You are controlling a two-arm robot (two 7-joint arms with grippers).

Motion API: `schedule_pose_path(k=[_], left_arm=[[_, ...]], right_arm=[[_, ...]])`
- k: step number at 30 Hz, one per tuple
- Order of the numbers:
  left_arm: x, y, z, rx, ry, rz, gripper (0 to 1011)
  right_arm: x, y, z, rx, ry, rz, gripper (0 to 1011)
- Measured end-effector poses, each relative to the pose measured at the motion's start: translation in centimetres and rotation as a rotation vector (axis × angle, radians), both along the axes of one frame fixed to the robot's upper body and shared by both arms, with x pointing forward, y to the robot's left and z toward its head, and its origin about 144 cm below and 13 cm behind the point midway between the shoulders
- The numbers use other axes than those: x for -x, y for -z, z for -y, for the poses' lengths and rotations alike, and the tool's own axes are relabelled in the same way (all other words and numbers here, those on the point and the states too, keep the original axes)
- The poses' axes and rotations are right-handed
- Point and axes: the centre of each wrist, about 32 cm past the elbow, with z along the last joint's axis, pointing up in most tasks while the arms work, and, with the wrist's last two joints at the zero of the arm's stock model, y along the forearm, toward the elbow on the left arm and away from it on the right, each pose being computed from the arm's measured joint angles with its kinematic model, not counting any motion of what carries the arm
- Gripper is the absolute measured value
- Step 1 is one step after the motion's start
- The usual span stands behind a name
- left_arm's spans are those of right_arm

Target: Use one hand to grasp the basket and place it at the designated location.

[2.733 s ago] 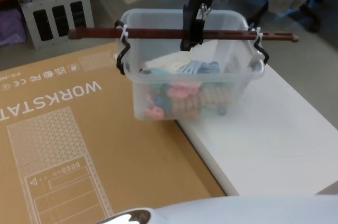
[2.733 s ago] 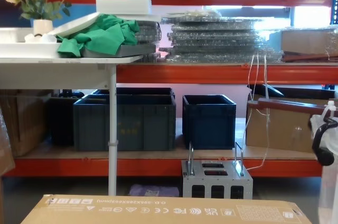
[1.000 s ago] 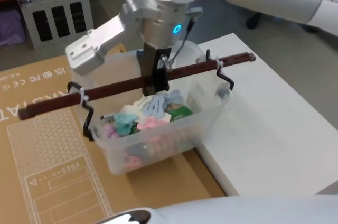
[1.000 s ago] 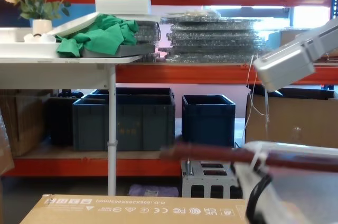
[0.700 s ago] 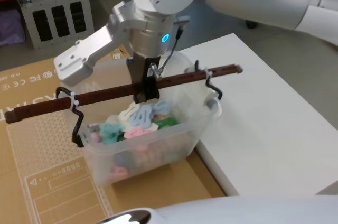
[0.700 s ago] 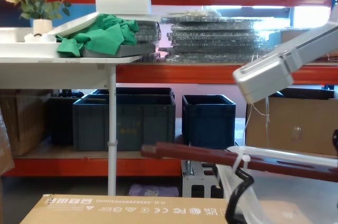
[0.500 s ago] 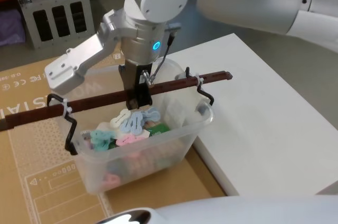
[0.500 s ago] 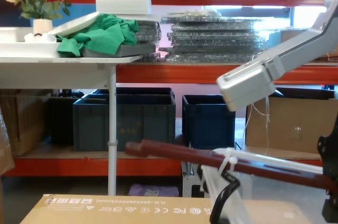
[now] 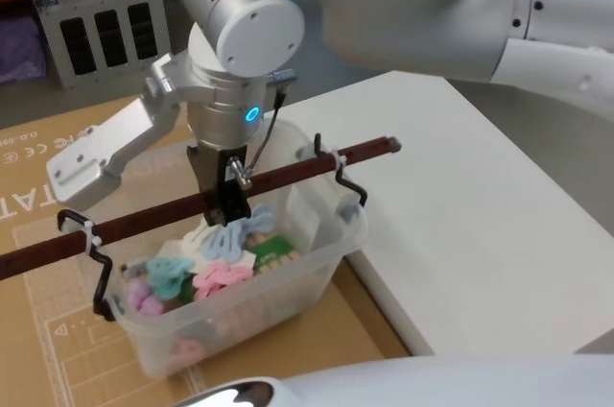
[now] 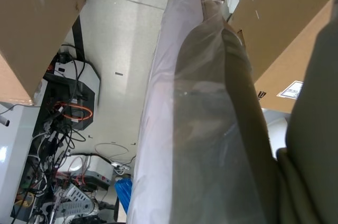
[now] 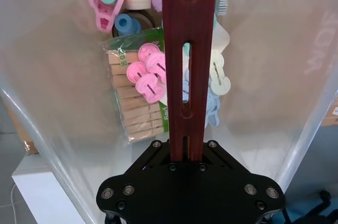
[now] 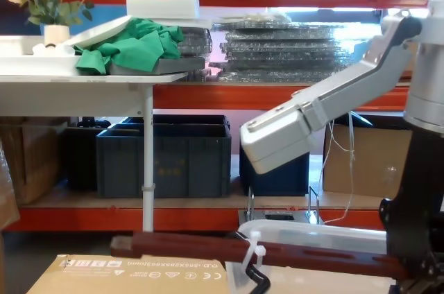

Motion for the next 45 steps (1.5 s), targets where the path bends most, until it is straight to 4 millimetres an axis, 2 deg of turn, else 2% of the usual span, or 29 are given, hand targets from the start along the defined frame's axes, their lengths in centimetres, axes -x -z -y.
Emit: schedule_pose_path(k=[6,19,45], left_arm=[[0.0,0.0,0.0,0.000,0.001,0.000,0],[0.0,0.0,0.0,0.000,0.001,0.000,0],[0.0,0.0,0.0,0.000,0.000,0.000,0]], right_arm=[[-0.1,0.4,-0.5,-0.004,0.007,-0.007,0],[-0.8,3.5,-0.4,0.029,0.072,-0.031,0],[-1.0,4.0,0.5,0.019,0.090,-0.048,0]])
